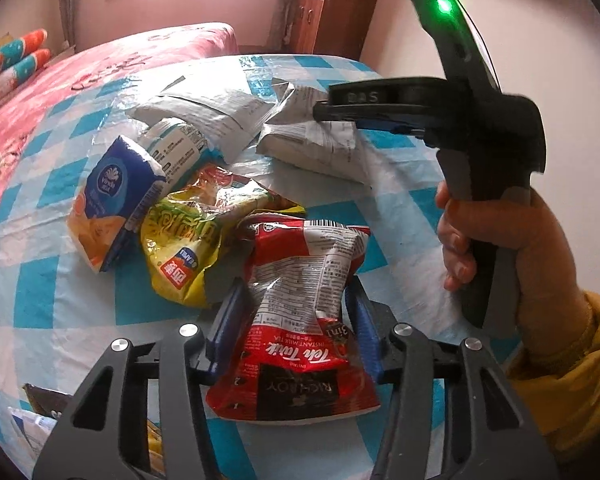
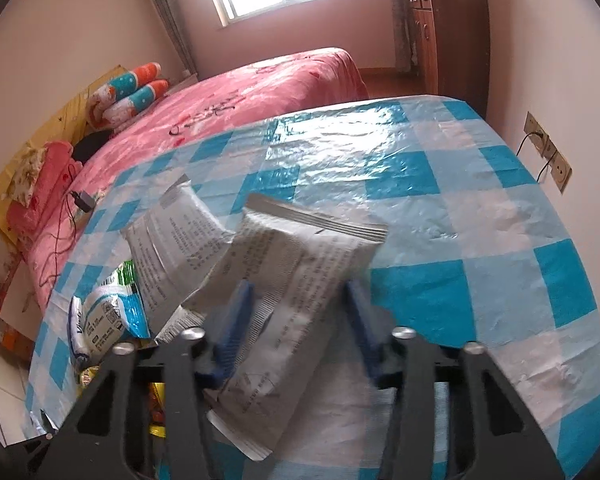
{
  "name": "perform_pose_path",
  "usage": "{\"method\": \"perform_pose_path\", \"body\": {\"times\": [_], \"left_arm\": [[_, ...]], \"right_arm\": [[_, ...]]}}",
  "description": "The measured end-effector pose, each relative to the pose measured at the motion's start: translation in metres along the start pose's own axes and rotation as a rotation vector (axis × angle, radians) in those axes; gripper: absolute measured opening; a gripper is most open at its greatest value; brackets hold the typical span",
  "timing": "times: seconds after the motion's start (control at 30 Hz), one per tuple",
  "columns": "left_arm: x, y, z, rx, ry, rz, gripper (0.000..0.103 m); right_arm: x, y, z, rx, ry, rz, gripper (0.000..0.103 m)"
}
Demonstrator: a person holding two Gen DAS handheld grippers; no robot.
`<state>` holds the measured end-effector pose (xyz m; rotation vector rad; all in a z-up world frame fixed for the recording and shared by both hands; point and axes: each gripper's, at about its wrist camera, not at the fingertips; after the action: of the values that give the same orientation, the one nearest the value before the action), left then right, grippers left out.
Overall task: Collect trash
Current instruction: 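Lift the red wrapper with the left tool while the right tool grasps a white paper packet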
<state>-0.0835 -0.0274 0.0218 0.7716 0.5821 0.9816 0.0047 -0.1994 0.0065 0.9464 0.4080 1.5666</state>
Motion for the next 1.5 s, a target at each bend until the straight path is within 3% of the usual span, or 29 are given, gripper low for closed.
{"method": "perform_pose_path", "body": {"times": [0.1,0.2,0.23,0.27,0.33,0.4,0.5,0.77,0.93,1.07,1.17,1.23,1.5], "left_arm": [[0.004,0.001,-0.001,-0.004,0.021,-0.018,0.051],[0.006,0.004,-0.003,-0.01,0.046,-0.034,0.051],[0.007,0.006,-0.004,-0.016,0.051,-0.04,0.051],[0.009,0.007,-0.004,-0.021,0.053,-0.043,0.051],[0.012,0.014,-0.006,-0.043,0.067,-0.056,0.051],[0.016,0.019,-0.006,-0.061,0.079,-0.068,0.051],[0.023,0.029,-0.007,-0.088,0.103,-0.088,0.051],[0.047,0.053,-0.016,-0.156,0.163,-0.115,0.051],[0.055,0.065,-0.02,-0.191,0.178,-0.121,0.051],[0.063,0.074,-0.026,-0.21,0.189,-0.114,0.051],[0.069,0.077,-0.031,-0.215,0.205,-0.105,0.051],[0.074,0.078,-0.033,-0.215,0.214,-0.099,0.051],[0.085,0.081,-0.04,-0.221,0.235,-0.084,0.051]], "right_arm": [[-0.002,0.0,0.0,0.001,-0.007,0.013,0.036],[-0.004,-0.001,0.001,0.004,-0.017,0.007,0.043],[-0.005,-0.001,0.002,0.008,-0.023,-0.001,0.057],[-0.006,-0.002,0.001,0.02,-0.031,0.02,0.062],[-0.002,-0.001,0.0,0.039,-0.035,0.055,0.087],[0.007,-0.002,-0.002,0.062,-0.033,0.073,0.093],[0.015,-0.003,-0.003,0.079,-0.039,0.05,0.094],[0.017,-0.012,0.012,0.124,-0.203,0.005,0.095],[0.037,-0.026,0.016,0.113,-0.135,-0.115,0.098],[0.056,-0.038,0.008,0.092,0.002,-0.216,0.098],[0.057,-0.037,0.0,0.075,0.061,-0.214,0.096],[0.056,-0.034,-0.003,0.066,0.087,-0.218,0.086],[0.052,-0.018,-0.015,0.037,0.16,-0.167,0.073]]}}
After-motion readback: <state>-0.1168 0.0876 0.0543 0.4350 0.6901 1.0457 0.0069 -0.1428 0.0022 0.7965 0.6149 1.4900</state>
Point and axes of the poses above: each gripper's, at about its wrist camera, not at the fingertips, and y roughly against the way its jaws point, x to its left, z to its top, and after that the axes turned 7 degrees about -y, right-handed
